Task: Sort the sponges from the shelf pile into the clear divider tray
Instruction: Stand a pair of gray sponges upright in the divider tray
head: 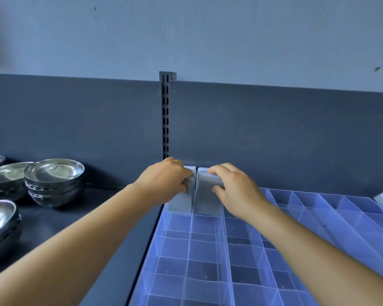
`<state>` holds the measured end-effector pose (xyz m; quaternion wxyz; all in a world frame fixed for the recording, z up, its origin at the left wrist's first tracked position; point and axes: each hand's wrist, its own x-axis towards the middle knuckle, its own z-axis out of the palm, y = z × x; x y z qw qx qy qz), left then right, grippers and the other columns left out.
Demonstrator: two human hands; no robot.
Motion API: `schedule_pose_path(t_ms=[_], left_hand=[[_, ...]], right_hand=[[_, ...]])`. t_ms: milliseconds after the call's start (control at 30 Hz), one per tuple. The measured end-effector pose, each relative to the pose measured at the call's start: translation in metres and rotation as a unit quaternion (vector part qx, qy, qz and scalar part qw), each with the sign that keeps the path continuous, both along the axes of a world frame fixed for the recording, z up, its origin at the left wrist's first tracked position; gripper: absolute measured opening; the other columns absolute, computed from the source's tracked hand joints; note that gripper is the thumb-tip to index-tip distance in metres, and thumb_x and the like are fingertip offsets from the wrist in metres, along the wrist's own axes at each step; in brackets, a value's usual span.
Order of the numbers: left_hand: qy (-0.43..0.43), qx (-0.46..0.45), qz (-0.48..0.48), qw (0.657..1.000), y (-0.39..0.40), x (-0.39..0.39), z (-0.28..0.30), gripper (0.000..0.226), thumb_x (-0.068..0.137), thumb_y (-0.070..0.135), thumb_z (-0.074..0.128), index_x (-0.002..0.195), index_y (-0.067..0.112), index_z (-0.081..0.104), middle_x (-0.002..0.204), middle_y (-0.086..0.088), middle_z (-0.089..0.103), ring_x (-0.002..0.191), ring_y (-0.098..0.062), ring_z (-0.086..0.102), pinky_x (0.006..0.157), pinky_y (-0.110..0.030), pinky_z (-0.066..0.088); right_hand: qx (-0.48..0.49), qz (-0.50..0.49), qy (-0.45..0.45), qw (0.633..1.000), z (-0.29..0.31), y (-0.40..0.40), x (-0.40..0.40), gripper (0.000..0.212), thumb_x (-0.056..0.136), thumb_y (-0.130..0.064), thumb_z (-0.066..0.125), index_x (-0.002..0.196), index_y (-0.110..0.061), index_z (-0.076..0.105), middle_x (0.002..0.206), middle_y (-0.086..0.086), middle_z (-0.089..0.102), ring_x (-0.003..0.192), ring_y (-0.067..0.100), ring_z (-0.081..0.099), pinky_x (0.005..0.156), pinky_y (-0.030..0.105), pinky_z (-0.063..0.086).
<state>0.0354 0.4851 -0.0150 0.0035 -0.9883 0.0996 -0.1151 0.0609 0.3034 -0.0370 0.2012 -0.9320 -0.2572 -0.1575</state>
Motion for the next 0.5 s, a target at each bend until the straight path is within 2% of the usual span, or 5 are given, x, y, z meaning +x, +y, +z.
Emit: schedule_pose_path(t_ms=[133,233,367,433,500], left_hand=[[0.007,-0.010,0.004,1.000,-0.001,0.006,-0.010,0.011,0.091,0.022,0.049,0.094,0.018,0.059,0.089,0.005,0.043,0.089,-0.012,0.034,0.065,-0.029,0.037],[0.020,-0.033,0.008,0.999,0.000,0.005,-0.018,0.006,0.090,0.020,0.049,0.085,0.020,0.052,0.089,0.004,0.044,0.090,-0.015,0.039,0.066,-0.029,0.038],[0.019,-0.057,0.017,0.998,-0.001,0.004,-0.022,0.013,0.090,0.019,0.049,0.078,0.022,0.043,0.089,0.003,0.047,0.091,-0.015,0.039,0.067,-0.029,0.039],[0.025,-0.057,0.021,0.998,-0.001,0.003,-0.020,0.011,0.090,0.022,0.050,0.081,0.019,0.044,0.093,0.002,0.049,0.095,-0.017,0.042,0.067,-0.030,0.041],[0.035,-0.045,0.021,0.998,-0.001,0.002,-0.017,0.016,0.090,0.028,0.053,0.098,0.014,0.051,0.105,0.001,0.052,0.108,-0.019,0.046,0.072,-0.032,0.044]], right_hand=[[-0.068,-0.003,0.019,0.998,-0.007,0.008,0.002,0.040,0.092,-0.014,0.051,0.132,-0.018,0.048,0.135,-0.001,0.048,0.120,0.023,0.044,0.095,0.035,0.042],[-0.073,-0.010,0.040,0.997,-0.012,0.008,0.003,0.042,0.092,-0.013,0.050,0.133,-0.019,0.048,0.135,-0.002,0.049,0.119,0.023,0.045,0.096,0.037,0.043],[-0.087,-0.010,0.052,0.995,-0.011,0.009,0.003,0.042,0.092,-0.016,0.052,0.134,-0.018,0.048,0.135,-0.001,0.048,0.120,0.023,0.044,0.096,0.035,0.042],[-0.102,-0.011,0.062,0.993,-0.008,0.008,0.001,0.039,0.091,-0.019,0.054,0.129,-0.014,0.048,0.133,0.000,0.048,0.119,0.024,0.043,0.095,0.037,0.042],[-0.109,-0.015,0.072,0.991,-0.005,0.001,-0.004,0.041,0.089,-0.024,0.057,0.127,-0.012,0.045,0.134,-0.001,0.045,0.120,0.023,0.040,0.093,0.034,0.041]])
